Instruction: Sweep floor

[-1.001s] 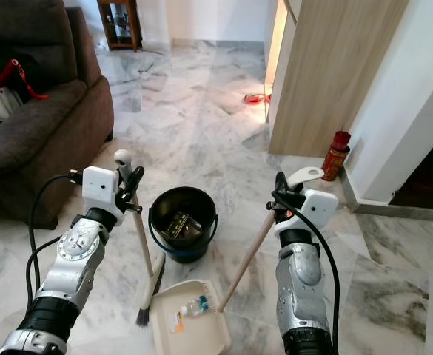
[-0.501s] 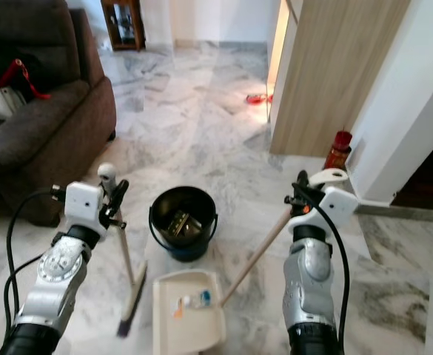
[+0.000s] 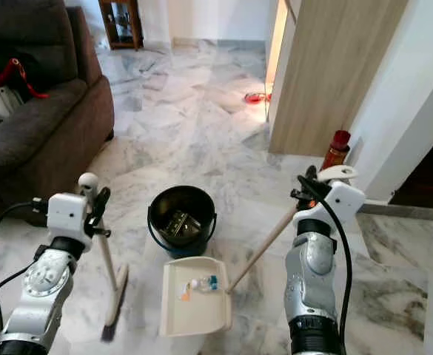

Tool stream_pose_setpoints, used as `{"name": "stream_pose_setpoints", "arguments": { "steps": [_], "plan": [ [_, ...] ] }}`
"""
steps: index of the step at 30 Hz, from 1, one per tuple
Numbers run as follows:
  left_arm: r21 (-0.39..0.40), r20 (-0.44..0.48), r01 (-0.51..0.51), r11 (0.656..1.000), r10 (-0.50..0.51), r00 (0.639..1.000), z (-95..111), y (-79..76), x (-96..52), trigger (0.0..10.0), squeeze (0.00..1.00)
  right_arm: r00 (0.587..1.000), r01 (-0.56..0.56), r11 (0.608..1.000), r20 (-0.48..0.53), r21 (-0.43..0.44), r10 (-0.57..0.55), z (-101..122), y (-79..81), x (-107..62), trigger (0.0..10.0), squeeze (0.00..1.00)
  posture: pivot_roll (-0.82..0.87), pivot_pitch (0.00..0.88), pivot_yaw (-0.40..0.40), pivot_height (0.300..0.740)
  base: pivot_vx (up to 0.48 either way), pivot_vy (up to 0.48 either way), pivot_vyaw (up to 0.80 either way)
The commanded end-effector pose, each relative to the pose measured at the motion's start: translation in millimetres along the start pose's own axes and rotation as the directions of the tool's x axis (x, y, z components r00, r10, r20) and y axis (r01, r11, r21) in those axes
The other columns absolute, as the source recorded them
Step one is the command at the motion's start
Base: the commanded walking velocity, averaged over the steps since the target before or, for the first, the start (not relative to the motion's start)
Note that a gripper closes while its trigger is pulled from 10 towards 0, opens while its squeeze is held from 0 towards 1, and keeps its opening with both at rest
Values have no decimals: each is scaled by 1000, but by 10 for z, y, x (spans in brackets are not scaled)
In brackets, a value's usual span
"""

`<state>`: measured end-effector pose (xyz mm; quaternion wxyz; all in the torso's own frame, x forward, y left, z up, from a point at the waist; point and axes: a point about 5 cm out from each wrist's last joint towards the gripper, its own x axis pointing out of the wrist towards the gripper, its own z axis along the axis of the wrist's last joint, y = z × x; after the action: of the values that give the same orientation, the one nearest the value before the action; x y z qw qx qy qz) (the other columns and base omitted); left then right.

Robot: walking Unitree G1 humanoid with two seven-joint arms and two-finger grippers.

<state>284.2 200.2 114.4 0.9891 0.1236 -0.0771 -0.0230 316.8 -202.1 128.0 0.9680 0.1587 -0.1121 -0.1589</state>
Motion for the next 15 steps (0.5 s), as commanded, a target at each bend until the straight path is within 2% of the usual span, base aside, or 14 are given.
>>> {"name": "stream_pose_setpoints", "arguments": {
  "steps": [1, 5, 8, 13, 15],
  "plan": [
    [40, 37, -10, 999, 9, 999, 83, 38, 14, 10000, 0, 996, 5, 997, 88, 83, -12, 238, 84, 107, 10000, 0, 139, 18, -5, 740, 0, 0, 0],
    [38, 33, -8, 999, 7, 999, 85, 22, 4, 10000, 0, 994, 6, 994, 110, 108, -18, 314, 92, 134, 10000, 0, 139, 18, -5, 740, 0, 0, 0],
    [33, 32, -5, 999, 4, 999, 84, 0, 5, 10000, 0, 989, 17, 987, 140, 161, -40, 426, 98, 175, 10000, 0, 134, 13, -4, 740, 0, 0, 0],
    [31, 33, -6, 1000, 5, 999, 84, -6, 10, 10000, 0, 986, 9, 984, 160, 175, -38, 497, 131, 198, 10000, 0, 135, 7, -5, 740, 0, 0, 0],
    [29, 34, -6, 1000, 5, 999, 88, -8, 17, 10000, 0, 986, 3, 983, 166, 184, -34, 516, 150, 204, 10000, 0, 135, 6, -5, 740, 0, 240, 0]
  ]
}}
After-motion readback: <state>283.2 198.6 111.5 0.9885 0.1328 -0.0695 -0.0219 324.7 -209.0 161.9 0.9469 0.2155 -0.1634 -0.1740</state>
